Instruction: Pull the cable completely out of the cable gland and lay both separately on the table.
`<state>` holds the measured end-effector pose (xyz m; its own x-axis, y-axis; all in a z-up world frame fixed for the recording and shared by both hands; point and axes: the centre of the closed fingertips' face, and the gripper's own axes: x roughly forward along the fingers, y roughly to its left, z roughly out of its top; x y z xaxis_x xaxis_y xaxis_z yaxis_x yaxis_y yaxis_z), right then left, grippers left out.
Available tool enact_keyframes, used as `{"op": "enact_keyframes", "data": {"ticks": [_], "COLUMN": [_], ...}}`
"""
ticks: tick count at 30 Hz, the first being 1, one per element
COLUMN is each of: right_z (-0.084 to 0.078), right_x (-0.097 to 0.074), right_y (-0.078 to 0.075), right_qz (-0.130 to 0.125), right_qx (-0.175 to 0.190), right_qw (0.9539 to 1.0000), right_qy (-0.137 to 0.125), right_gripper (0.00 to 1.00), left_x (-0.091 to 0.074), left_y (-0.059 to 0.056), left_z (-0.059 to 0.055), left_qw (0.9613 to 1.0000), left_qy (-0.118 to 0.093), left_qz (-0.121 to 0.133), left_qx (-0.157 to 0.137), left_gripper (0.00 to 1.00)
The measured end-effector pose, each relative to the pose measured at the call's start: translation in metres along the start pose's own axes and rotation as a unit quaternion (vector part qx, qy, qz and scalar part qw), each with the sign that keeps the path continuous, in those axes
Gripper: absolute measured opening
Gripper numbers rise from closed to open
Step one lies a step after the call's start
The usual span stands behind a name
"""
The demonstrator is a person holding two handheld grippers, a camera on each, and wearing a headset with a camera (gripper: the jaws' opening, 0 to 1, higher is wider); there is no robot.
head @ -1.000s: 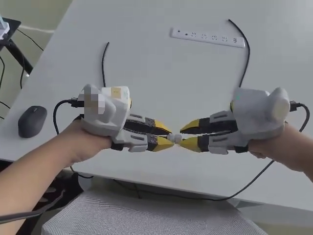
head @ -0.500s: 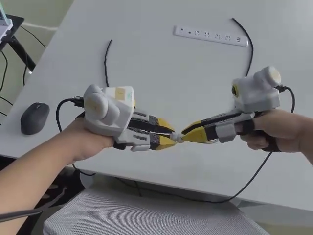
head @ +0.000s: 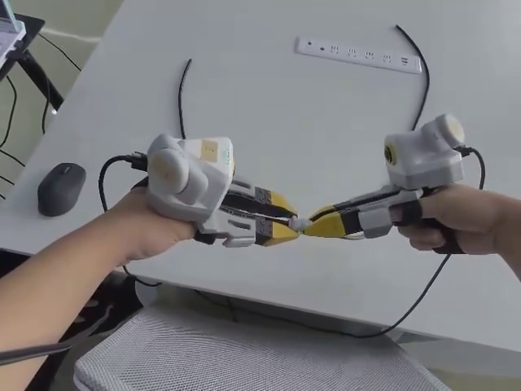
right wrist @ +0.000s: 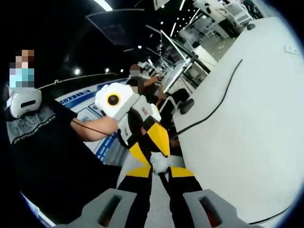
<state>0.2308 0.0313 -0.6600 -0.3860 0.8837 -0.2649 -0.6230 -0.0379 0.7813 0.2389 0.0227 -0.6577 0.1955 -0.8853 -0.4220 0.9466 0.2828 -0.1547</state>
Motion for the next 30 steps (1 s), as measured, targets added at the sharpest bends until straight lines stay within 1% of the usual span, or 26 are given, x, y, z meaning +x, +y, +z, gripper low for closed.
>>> {"op": "enact_keyframes", "data": {"ticks": [2, 3, 4, 5, 6, 7, 8, 9, 10, 11, 12, 13, 14, 15, 16, 21, 23, 26, 27, 29, 30], "right_z": [0.001, 0.001, 0.001, 0.001, 0.001, 0.0, -0.001, 0.0, 0.0, -0.001, -0.001, -0.001, -0.001, -0.002, -0.002, -0.008, -0.009, -0.008, -0.008, -0.009, -0.008], "right_x": [0.001, 0.001, 0.002, 0.002, 0.003, 0.004, 0.005, 0.005, 0.006, 0.007, 0.007, 0.007, 0.007, 0.007, 0.006, 0.005, 0.004, 0.003, 0.003, 0.003, 0.003], "right_y": [-0.002, -0.003, -0.003, -0.003, -0.003, -0.003, -0.002, -0.002, -0.001, 0.001, 0.0, 0.001, 0.001, 0.002, -0.002, -0.006, -0.006, -0.007, -0.007, -0.008, -0.008], "right_qz": [-0.014, -0.022, -0.035, -0.046, -0.065, -0.078, -0.095, -0.11, -0.12, -0.133, -0.143, -0.154, -0.161, -0.17, -0.175, -0.183, -0.184, -0.192, -0.192, -0.195, -0.198], "right_qx": [-0.038, -0.058, -0.094, -0.121, -0.158, -0.181, -0.221, -0.256, -0.278, -0.303, -0.32, -0.345, -0.359, -0.368, -0.375, -0.385, -0.383, -0.379, -0.375, -0.354, -0.352], "right_qw": [0.9992, 0.9981, 0.9949, 0.9914, 0.9848, 0.9795, 0.969, 0.9583, 0.9506, 0.9404, 0.9328, 0.9215, 0.9146, 0.9092, 0.905, 0.8984, 0.8991, 0.9001, 0.9018, 0.9109, 0.9111], "right_qy": [0.001, 0.005, 0.013, 0.02, 0.031, 0.04, 0.055, 0.063, 0.066, 0.079, 0.082, 0.089, 0.092, 0.097, 0.099, 0.106, 0.105, 0.097, 0.094, 0.084, 0.081], "right_gripper": [0.08, 0.08, 0.08, 0.08, 0.08, 0.08, 0.08, 0.07, 0.07, 0.07, 0.07, 0.07, 0.07, 0.07, 0.07, 0.07, 0.07, 0.08, 0.08, 0.08, 0.08], "left_x": [0.0, -0.001, -0.001, -0.001, -0.001, -0.001, -0.001, -0.002, -0.002, -0.003, -0.003, -0.004, -0.004, -0.004, -0.004, -0.001, -0.001, 0.0, 0.0, 0.0, 0.0], "left_y": [0.003, 0.003, 0.003, 0.003, 0.003, 0.003, 0.003, 0.003, 0.003, 0.002, 0.002, 0.001, 0.001, 0.001, 0.001, -0.003, -0.005, -0.006, -0.006, -0.008, -0.008], "left_z": [-0.001, -0.002, -0.002, -0.003, -0.003, -0.004, -0.005, -0.005, -0.005, -0.004, -0.004, -0.004, -0.004, -0.003, -0.003, -0.004, -0.003, -0.003, -0.003, -0.004, -0.004], "left_qw": [1.0, 0.9999, 0.9999, 0.9999, 0.9998, 0.9997, 0.9996, 0.9995, 0.9994, 0.9993, 0.999, 0.9989, 0.9984, 0.9981, 0.9977, 0.9977, 0.9973, 0.9975, 0.9976, 0.9978, 0.9979], "left_qy": [0.0, 0.002, 0.003, 0.003, 0.004, 0.005, 0.004, 0.003, 0.001, 0.0, -0.002, -0.004, -0.009, -0.011, -0.012, -0.003, 0.0, 0.001, 0.002, 0.005, 0.005], "left_qz": [0.002, 0.002, 0.001, 0.001, 0.001, 0.0, -0.002, -0.002, -0.003, -0.006, -0.007, -0.007, -0.008, -0.008, -0.008, -0.011, -0.013, -0.013, -0.013, -0.014, -0.014], "left_qx": [-0.007, -0.01, -0.015, -0.016, -0.019, -0.026, -0.029, -0.03, -0.034, -0.038, -0.044, -0.046, -0.055, -0.06, -0.066, -0.067, -0.072, -0.07, -0.068, -0.065, -0.063], "left_gripper": [0.15, 0.15, 0.15, 0.15, 0.15, 0.15, 0.15, 0.15, 0.15, 0.15, 0.15, 0.15, 0.15, 0.15, 0.15, 0.15, 0.15, 0.15, 0.15, 0.15, 0.15]}}
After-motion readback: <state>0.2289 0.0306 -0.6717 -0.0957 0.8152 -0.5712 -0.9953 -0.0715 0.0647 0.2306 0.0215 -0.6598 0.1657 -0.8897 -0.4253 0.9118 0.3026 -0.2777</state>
